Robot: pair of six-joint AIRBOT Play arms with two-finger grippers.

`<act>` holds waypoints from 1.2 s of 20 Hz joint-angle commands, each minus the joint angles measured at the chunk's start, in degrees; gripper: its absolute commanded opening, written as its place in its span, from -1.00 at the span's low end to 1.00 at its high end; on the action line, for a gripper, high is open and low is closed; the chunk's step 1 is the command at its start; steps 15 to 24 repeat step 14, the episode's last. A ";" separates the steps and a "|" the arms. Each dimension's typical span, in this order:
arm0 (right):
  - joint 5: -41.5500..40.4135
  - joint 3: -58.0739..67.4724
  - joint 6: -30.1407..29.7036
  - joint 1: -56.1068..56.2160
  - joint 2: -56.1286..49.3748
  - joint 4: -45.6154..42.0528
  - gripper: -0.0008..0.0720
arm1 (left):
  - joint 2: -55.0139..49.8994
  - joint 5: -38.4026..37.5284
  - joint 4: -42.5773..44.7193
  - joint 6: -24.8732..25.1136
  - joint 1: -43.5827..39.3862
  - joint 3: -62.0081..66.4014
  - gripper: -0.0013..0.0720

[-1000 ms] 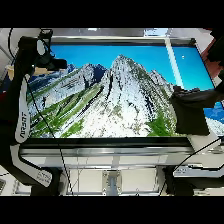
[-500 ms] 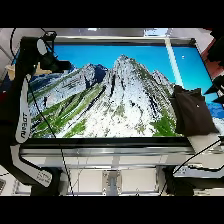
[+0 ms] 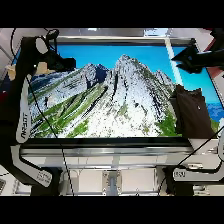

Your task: Fold the shirts.

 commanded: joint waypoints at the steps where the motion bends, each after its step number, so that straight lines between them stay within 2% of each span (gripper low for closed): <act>1: -12.22 -4.42 -1.64 15.19 -0.57 -24.63 0.36 | 0.04 -0.39 -6.32 -0.02 -0.44 0.07 -0.06; 5: -16.41 -7.67 -1.60 24.13 -0.57 -44.96 0.35 | 0.04 -1.79 -6.21 0.09 -0.50 0.07 -0.06; 7: -14.40 -8.02 -1.66 25.44 -0.57 -49.29 0.33 | 0.04 -1.79 -6.25 0.07 -0.50 0.07 -0.06; 24: -13.84 -8.02 -1.64 25.55 -0.55 -49.13 0.33 | 0.04 -3.08 -6.08 0.13 -0.50 0.07 -0.06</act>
